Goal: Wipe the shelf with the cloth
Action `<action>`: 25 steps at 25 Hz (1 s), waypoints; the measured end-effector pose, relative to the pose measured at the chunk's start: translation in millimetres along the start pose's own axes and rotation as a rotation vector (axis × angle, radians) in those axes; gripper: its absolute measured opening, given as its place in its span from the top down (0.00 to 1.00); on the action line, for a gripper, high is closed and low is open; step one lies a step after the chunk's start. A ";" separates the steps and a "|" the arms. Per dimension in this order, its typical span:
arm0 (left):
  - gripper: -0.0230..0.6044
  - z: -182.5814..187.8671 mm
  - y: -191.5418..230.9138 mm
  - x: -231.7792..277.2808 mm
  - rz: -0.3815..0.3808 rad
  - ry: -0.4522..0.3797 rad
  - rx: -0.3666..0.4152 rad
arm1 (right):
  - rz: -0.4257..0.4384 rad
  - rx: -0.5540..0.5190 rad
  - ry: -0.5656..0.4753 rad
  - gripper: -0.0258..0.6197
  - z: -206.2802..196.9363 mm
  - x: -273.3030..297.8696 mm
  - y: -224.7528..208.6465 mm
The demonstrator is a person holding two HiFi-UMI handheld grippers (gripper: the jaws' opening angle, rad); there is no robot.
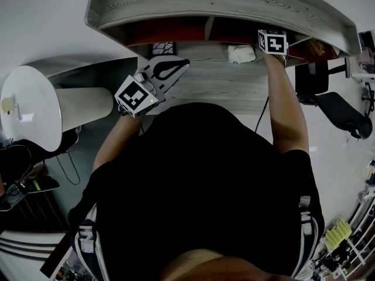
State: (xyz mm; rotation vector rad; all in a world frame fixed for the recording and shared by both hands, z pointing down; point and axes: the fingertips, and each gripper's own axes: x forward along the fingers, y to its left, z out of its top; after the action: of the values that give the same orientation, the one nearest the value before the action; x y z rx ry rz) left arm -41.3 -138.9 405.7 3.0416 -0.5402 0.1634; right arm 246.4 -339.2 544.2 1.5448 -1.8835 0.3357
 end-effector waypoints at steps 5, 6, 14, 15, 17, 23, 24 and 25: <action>0.94 -2.0 -1.1 0.7 -0.017 -0.004 0.028 | 0.017 -0.031 -0.007 0.85 4.0 2.8 16.2; 0.94 -3.1 -1.3 0.7 -0.020 -0.004 0.032 | 0.020 -0.041 -0.008 0.85 5.2 3.2 21.1; 0.94 -5.5 -2.3 0.7 -0.021 0.006 0.018 | 0.069 -0.086 -0.025 0.85 18.8 5.5 60.2; 0.94 -5.4 -2.1 0.8 -0.019 0.007 0.015 | 0.077 -0.094 -0.028 0.85 20.6 6.2 66.1; 0.94 -5.9 -2.0 0.7 -0.018 0.008 0.014 | 0.091 -0.109 -0.034 0.85 24.1 7.5 77.5; 0.94 -9.8 -3.4 0.0 -0.033 0.012 0.044 | 0.135 -0.131 -0.054 0.85 34.8 10.8 105.0; 0.94 -10.1 -3.2 -0.3 -0.028 0.017 0.026 | 0.140 -0.138 -0.055 0.85 36.4 11.5 109.3; 0.94 -10.2 -3.0 -0.7 -0.022 0.022 0.008 | 0.145 -0.145 -0.056 0.85 38.1 12.0 114.3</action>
State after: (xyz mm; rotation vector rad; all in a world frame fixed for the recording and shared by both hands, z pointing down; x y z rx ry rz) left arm -41.9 -135.2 415.6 3.0488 -0.5050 0.1984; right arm 125.4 -340.2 547.6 1.3380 -2.0220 0.2165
